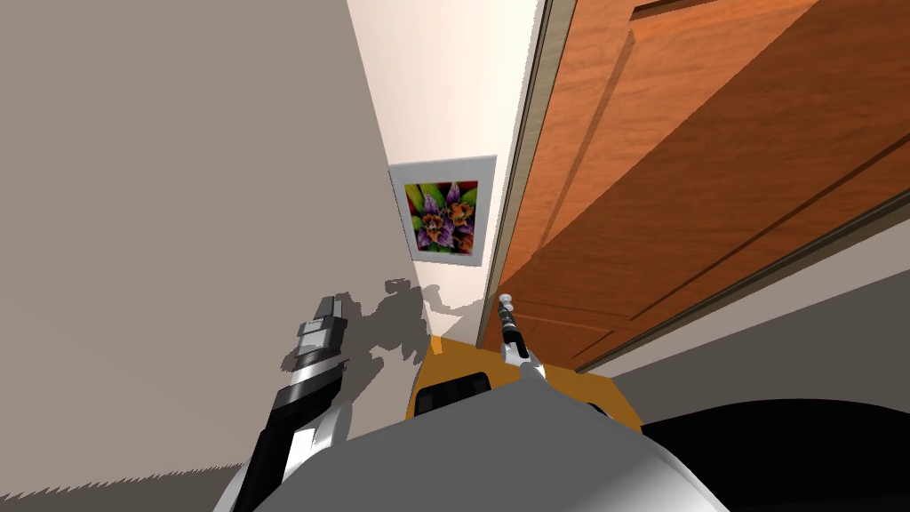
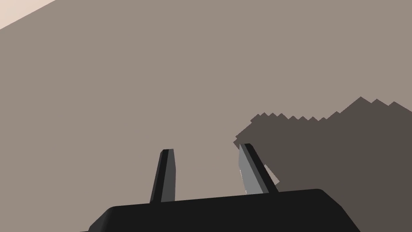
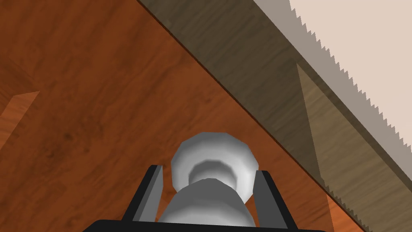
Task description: Pull the door open
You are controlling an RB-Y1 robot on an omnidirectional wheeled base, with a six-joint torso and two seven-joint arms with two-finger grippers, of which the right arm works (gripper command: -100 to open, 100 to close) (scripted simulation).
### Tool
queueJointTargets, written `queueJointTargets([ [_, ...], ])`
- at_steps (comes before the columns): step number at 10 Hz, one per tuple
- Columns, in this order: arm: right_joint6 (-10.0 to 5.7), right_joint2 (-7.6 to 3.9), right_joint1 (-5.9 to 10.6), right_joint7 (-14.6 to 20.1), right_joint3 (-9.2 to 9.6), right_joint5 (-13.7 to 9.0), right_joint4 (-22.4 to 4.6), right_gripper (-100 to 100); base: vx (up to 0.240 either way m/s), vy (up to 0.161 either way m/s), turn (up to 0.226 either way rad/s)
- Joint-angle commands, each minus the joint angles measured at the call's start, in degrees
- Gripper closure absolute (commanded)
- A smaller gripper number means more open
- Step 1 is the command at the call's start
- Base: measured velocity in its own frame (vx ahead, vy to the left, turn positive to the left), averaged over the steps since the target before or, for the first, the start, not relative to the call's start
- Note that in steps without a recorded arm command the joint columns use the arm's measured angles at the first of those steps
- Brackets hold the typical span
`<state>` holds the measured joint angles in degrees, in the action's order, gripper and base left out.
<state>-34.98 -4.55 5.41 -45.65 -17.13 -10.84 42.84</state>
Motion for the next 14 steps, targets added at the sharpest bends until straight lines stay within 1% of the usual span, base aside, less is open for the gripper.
queueJointTargets([
  [1, -0.92, -1.38, -0.04, 2.86, -0.47, -0.76, -0.68, 100, -0.008, -0.003, 0.031],
  [2, -0.92, -1.38, -0.04, 3.16, -0.47, -0.76, -0.68, 100, -0.013, 0.002, 0.014],
  [3, -1.15, -1.53, 0.0, 5.27, -0.1, -1.1, -0.85, 100, -0.021, -0.004, 0.014],
  [4, -1.15, -1.53, 0.0, 5.52, -0.1, -1.1, -0.85, 100, -0.011, -0.01, 0.013],
  [5, -1.38, -1.69, 0.04, 7.47, 0.27, -1.43, -1.02, 100, -0.011, -0.013, 0.045],
  [6, -1.38, -1.69, 0.04, 7.88, 0.27, -1.43, -1.02, 100, -0.022, -0.006, 0.013],
  [7, -1.61, -1.84, 0.08, 10.04, 0.64, -1.77, -1.18, 100, -0.023, -0.003, 0.012],
  [8, -1.61, -1.84, 0.08, 10.24, 0.64, -1.77, -1.18, 100, -0.016, -0.002, 0.025],
  [9, -1.85, -2.0, 0.12, 12.01, 1.03, -2.12, -1.36, 100, -0.02, -0.009, 0.029],
  [10, -1.85, -2.0, 0.12, 12.61, 1.03, -2.12, -1.36, 100, -0.019, 0.001, 0.005],
  [11, -2.1, -2.17, 0.16, 14.67, 1.44, -2.5, -1.54, 100, -0.016, 0.0, 0.022],
  [12, -2.1, -2.17, 0.16, 14.98, 1.44, -2.5, -1.54, 100, -0.014, -0.007, 0.051],
  [14, -2.61, -2.5, 0.25, 19.05, 2.26, -3.25, -1.9, 100, -0.036, -0.012, 0.031],
])
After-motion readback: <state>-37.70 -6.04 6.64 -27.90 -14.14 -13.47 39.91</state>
